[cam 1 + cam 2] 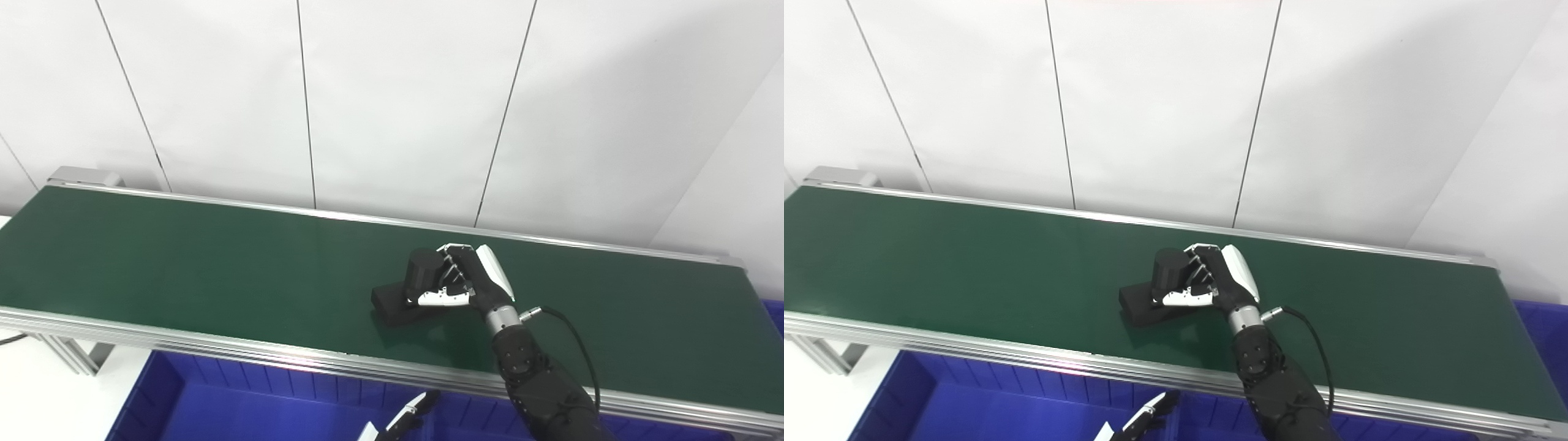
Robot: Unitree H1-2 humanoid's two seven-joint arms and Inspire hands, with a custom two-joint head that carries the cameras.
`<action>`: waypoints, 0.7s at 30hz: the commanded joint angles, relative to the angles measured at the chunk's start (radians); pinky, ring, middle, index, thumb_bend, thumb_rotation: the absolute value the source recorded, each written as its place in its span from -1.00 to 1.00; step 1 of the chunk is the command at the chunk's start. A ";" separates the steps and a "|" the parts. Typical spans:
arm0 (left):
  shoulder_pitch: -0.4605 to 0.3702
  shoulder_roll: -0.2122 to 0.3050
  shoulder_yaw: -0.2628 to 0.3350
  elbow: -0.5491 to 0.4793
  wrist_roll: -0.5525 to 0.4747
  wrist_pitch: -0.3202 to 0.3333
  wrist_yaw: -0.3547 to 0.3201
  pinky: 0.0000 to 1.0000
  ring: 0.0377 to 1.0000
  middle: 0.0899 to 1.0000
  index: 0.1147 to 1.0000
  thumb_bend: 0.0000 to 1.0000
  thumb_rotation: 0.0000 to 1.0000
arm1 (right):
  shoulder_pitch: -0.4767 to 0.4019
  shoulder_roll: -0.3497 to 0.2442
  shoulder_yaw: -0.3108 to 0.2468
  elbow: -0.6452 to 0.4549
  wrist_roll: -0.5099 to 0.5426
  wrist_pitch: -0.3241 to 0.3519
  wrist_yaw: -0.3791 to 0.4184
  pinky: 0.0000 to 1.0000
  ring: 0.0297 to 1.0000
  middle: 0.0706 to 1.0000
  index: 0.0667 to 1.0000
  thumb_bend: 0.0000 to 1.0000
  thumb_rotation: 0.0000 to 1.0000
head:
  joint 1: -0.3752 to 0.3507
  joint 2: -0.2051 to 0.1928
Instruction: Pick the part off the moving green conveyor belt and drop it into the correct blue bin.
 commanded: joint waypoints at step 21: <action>-0.016 -0.001 0.020 -0.038 -0.007 -0.035 -0.015 0.96 0.96 0.90 0.90 0.77 0.77 | 0.194 -0.063 -0.028 -0.536 0.021 0.085 0.138 -0.51 -0.43 -0.26 -0.01 0.03 -1.00 | -0.230 0.047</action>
